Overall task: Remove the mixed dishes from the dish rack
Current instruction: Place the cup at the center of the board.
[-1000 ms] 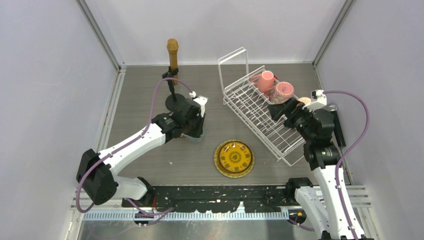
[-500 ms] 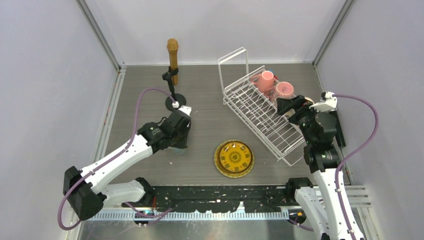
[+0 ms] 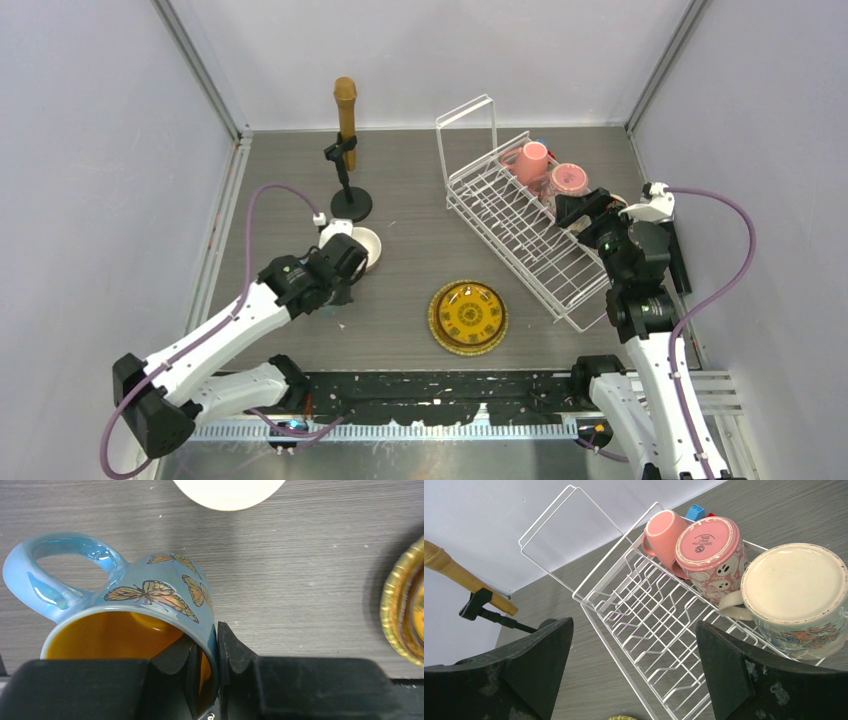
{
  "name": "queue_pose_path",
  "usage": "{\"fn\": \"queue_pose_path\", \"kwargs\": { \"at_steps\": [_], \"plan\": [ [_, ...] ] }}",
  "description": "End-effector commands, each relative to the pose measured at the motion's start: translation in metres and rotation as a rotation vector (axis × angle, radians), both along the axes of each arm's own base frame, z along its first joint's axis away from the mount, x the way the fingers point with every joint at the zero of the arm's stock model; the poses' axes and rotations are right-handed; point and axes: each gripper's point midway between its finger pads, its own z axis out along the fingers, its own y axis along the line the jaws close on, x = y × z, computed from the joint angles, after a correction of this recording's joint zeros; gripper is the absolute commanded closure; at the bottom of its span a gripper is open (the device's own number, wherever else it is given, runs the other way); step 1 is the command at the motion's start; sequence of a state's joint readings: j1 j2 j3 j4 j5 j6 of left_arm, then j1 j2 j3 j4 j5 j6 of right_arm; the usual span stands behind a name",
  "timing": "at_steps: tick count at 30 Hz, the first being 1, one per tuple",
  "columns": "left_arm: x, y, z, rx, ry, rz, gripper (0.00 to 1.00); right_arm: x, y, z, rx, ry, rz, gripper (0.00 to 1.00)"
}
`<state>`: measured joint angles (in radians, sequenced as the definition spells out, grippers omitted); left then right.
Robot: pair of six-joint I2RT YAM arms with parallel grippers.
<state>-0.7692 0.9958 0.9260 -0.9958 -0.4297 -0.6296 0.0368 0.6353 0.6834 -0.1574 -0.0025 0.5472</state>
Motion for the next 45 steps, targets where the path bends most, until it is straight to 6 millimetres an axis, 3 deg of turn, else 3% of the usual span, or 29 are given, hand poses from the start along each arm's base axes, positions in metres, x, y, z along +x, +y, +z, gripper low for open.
{"fn": "queue_pose_path", "kwargs": {
  "at_steps": [1,10,17,31,45],
  "plan": [
    [0.023,0.011,-0.006,0.031,-0.051,0.129,1.0,0.0,-0.009,0.011,-0.019,-0.048,-0.045,0.0],
    [0.048,0.021,-0.012,-0.15,-0.137,0.247,1.0,0.001,-0.009,0.007,-0.022,-0.034,-0.042,0.0],
    [0.053,0.046,-0.025,-0.072,-0.142,0.36,1.0,0.002,-0.008,0.006,-0.019,-0.025,-0.04,0.0],
    [0.066,0.059,-0.031,-0.078,-0.18,0.421,1.0,0.007,-0.008,-0.001,-0.018,0.007,-0.039,0.0],
    [0.064,0.059,-0.037,-0.087,-0.157,0.424,0.82,0.006,-0.009,-0.005,-0.026,0.027,-0.043,0.0]
  ]
}}
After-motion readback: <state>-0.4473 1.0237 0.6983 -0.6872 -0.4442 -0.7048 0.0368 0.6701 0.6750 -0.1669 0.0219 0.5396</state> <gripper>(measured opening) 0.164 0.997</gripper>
